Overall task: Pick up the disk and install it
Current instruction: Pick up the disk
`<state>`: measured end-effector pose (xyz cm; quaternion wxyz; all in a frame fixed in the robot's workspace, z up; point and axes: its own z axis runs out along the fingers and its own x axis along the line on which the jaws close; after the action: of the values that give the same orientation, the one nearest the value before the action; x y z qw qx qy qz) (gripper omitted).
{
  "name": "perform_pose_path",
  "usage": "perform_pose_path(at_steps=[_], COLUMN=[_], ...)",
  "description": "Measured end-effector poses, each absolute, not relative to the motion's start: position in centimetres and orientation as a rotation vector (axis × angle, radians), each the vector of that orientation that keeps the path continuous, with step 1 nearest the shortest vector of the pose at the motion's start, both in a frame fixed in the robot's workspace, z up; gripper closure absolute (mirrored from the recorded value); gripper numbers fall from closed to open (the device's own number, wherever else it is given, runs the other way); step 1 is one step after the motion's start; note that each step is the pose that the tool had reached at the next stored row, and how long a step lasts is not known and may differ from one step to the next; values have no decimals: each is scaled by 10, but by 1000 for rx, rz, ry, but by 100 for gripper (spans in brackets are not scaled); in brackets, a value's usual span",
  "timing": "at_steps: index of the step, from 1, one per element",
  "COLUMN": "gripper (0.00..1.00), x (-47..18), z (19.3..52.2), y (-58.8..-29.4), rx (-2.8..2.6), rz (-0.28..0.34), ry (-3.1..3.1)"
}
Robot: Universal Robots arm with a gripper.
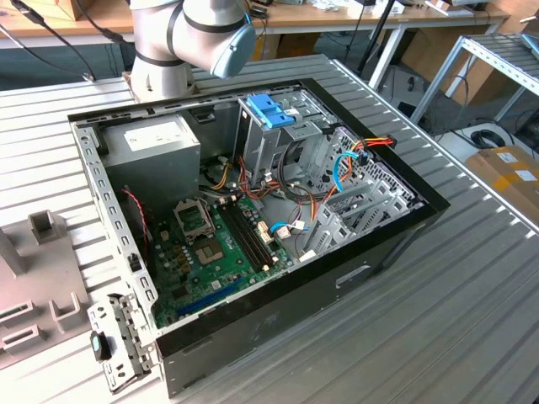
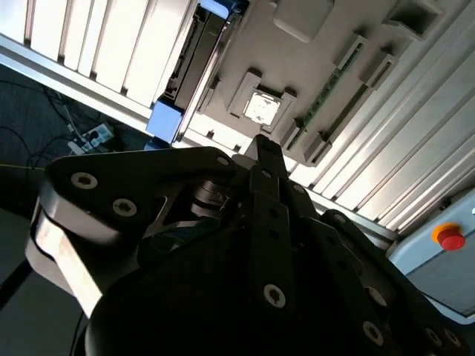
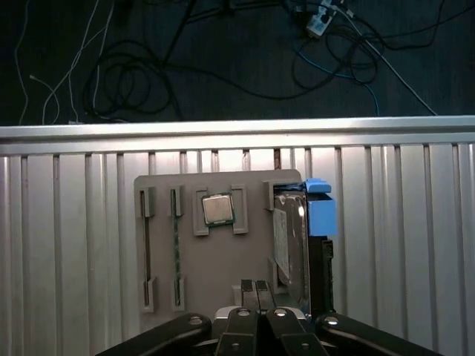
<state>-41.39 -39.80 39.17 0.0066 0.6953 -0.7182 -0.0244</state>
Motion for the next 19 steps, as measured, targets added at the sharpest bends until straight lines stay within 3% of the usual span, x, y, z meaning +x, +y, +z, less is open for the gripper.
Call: perform_pose_path(at_steps=[4,7,10,11,13,19], gripper=[90,83,64,64,52,52], x=[-414,-414,-414,-414,-414,-414], z=[392,392,392,392,392,391], y=[-398,-398,-398,-398,-398,-397], rx=[2176,2177,2177,2177,2178,2179], rz=[-76,-76,-76,-76,-76,-77], ry=[-2246,-2246,-2245,-2245,-2244,-2244])
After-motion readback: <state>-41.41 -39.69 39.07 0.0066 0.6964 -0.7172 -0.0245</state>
